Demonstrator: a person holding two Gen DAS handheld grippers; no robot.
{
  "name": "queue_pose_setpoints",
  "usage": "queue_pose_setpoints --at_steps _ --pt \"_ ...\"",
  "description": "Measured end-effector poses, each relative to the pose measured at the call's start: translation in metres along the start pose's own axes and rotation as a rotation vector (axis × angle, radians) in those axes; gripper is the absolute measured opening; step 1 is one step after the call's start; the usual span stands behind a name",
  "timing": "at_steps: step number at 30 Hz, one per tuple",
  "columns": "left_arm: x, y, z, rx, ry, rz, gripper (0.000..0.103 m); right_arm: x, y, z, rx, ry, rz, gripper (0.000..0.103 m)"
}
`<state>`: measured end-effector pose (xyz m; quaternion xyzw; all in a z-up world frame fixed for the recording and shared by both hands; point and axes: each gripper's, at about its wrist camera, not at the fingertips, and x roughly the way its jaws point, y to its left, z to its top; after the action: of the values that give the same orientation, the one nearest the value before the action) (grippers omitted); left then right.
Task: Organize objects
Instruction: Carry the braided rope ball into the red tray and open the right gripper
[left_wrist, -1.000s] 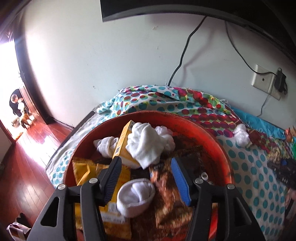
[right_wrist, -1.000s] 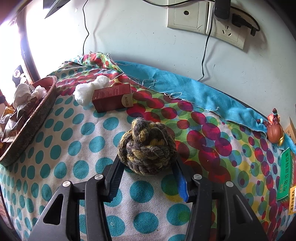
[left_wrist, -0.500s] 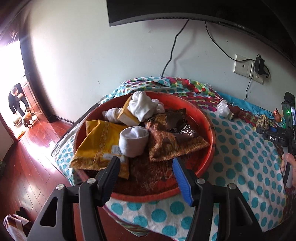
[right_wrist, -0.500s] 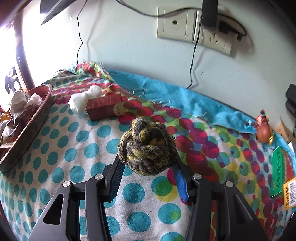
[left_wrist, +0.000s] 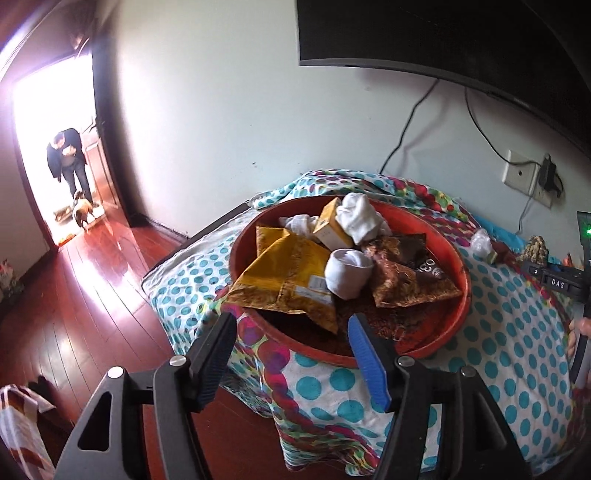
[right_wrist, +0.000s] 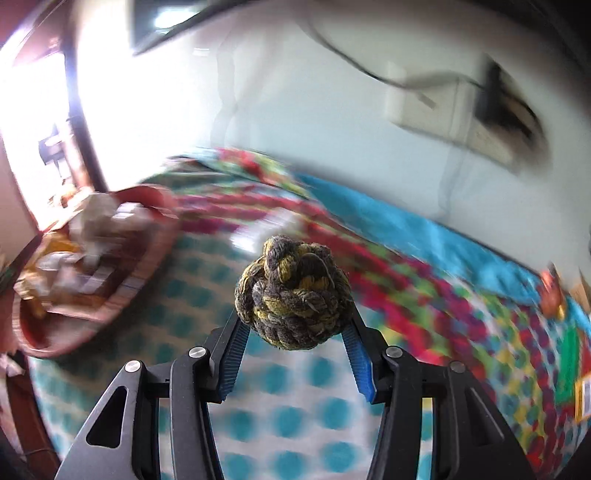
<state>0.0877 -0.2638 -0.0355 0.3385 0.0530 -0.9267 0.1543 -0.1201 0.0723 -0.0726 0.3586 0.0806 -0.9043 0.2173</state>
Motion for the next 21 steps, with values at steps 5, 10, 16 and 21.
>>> queue_pose_setpoints --at_steps 5,10,16,21 --pt "0.004 0.014 -0.003 -0.054 0.022 -0.031 0.065 0.000 0.093 0.025 -0.149 -0.005 0.148 0.048" --pt "0.004 0.027 -0.011 -0.084 0.030 -0.037 0.065 0.021 0.160 0.034 -0.214 0.051 0.240 0.048" --pt "0.009 0.037 -0.023 -0.084 0.042 -0.038 0.065 0.060 0.181 0.037 -0.171 0.141 0.236 0.048" --pt "0.016 0.041 -0.028 -0.097 0.068 -0.062 0.065 0.079 0.184 0.033 -0.163 0.177 0.214 0.050"
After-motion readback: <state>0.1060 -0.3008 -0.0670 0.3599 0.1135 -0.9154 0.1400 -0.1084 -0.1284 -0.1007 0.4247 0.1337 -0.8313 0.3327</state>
